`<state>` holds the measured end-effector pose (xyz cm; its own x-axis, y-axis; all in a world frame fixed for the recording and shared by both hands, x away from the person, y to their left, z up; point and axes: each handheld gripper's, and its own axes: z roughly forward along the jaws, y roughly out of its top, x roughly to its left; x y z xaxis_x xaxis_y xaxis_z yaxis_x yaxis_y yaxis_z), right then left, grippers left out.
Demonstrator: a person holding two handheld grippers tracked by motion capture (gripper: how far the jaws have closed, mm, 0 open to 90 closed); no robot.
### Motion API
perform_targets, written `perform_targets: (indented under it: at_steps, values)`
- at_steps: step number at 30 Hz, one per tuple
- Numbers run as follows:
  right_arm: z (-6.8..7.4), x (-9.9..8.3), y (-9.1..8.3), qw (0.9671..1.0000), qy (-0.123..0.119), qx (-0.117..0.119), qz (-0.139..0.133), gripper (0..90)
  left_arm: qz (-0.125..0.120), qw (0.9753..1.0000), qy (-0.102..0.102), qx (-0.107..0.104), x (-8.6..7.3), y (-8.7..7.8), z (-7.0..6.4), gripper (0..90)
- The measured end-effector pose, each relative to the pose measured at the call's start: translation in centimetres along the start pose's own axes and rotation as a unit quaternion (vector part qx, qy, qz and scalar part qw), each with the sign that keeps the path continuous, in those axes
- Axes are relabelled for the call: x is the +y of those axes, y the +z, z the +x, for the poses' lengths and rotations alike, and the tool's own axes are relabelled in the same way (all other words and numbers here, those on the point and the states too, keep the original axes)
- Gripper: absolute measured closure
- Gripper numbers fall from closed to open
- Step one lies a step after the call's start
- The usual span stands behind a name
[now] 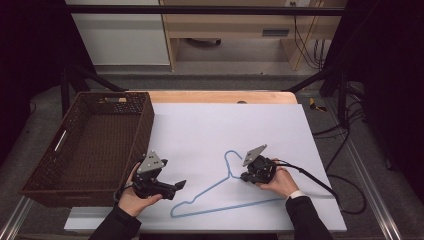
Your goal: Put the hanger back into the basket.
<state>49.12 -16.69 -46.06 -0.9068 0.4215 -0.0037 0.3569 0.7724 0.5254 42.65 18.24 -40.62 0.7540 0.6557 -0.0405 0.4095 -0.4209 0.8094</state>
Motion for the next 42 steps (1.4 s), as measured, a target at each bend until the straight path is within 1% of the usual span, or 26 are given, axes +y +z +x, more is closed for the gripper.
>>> perform_targets:
  at_steps: [6,7,8,11,14,16,21,22,26,27,31,32,33,34,35,36,38,39,40,42]
  values:
    - [0.0,0.0,-0.1,1.0000,-0.001,-0.004,0.000,87.0,0.003,1.0000,-0.001,-0.002,0.0,0.2,-0.1,6.2]
    - [-0.1,-0.1,-0.2,1.0000,-0.003,-0.003,-0.001,87.2,0.005,1.0000,0.001,-0.003,0.0,0.2,-0.1,6.2]
    - [-0.1,-0.1,-0.3,1.0000,0.001,-0.003,-0.002,87.2,0.005,1.0000,0.000,-0.003,0.0,0.3,-0.1,6.2]
    - [-0.1,-0.1,-0.5,0.9999,-0.006,-0.002,-0.009,87.3,0.006,1.0000,-0.002,-0.004,0.0,0.3,-0.2,6.2]
    - [0.1,-0.1,-0.6,0.9999,-0.003,-0.003,-0.010,87.3,0.006,1.0000,0.000,-0.005,0.0,0.3,-0.3,6.3]
    - [0.2,-0.1,-1.0,0.9997,-0.005,-0.006,-0.021,87.4,0.006,1.0000,0.001,-0.006,0.0,0.3,-0.3,6.3]
    - [0.4,-0.1,-1.7,0.9996,-0.005,-0.004,-0.029,87.4,0.009,0.9999,0.001,-0.010,0.1,0.5,-0.5,6.5]
    - [0.5,-0.1,-1.8,0.9995,-0.008,-0.004,-0.031,87.4,0.010,0.9999,0.003,-0.011,0.1,0.5,-0.5,6.6]
    - [0.6,-0.1,-2.4,0.9992,-0.011,-0.009,-0.038,87.4,0.013,0.9998,0.006,-0.014,0.2,0.7,-0.8,7.0]
    - [0.7,-0.2,-2.7,0.9989,-0.011,-0.009,-0.046,87.4,0.013,0.9998,0.006,-0.014,0.3,0.8,-0.9,7.4]
    - [0.8,-0.2,-3.2,0.9985,-0.012,-0.009,-0.054,87.4,0.023,0.9994,0.017,-0.022,0.9,1.4,-1.5,8.4]
    - [0.8,-0.2,-3.2,0.9984,-0.012,-0.010,-0.054,87.4,0.026,0.9991,0.022,-0.024,1.1,1.6,-1.7,8.8]
    - [0.8,-0.2,-3.2,0.9982,-0.014,-0.010,-0.057,87.4,0.031,0.9986,0.032,-0.027,1.5,1.9,-2.1,9.1]
    - [0.8,-0.2,-3.2,0.9982,-0.014,-0.010,-0.057,87.4,0.031,0.9986,0.032,-0.027,1.5,1.9,-2.1,9.5]
    - [0.9,-0.2,-3.3,0.9982,-0.015,-0.011,-0.057,87.5,0.036,0.9981,0.038,-0.034,1.9,2.3,-2.4,9.8]
    - [0.9,-0.1,-3.3,0.9982,-0.015,-0.010,-0.057,87.4,0.039,0.9978,0.040,-0.035,2.1,2.4,-2.5,10.1]
    - [1.0,-0.1,-3.4,0.9982,-0.014,-0.008,-0.057,87.4,0.038,0.9977,0.042,-0.037,2.4,2.7,-2.6,11.0]
    - [1.0,-0.2,-3.4,0.9981,-0.015,-0.008,-0.059,87.4,0.041,0.9971,0.048,-0.043,2.8,3.2,-2.9,11.6]
    - [1.0,-0.2,-3.4,0.9980,-0.018,-0.009,-0.061,87.4,0.041,0.9971,0.048,-0.043,2.8,3.2,-2.9,12.1]
    - [1.0,-0.2,-3.5,0.9979,-0.018,-0.007,-0.063,87.4,0.049,0.9961,0.055,-0.049,3.2,3.9,-3.2,12.6]
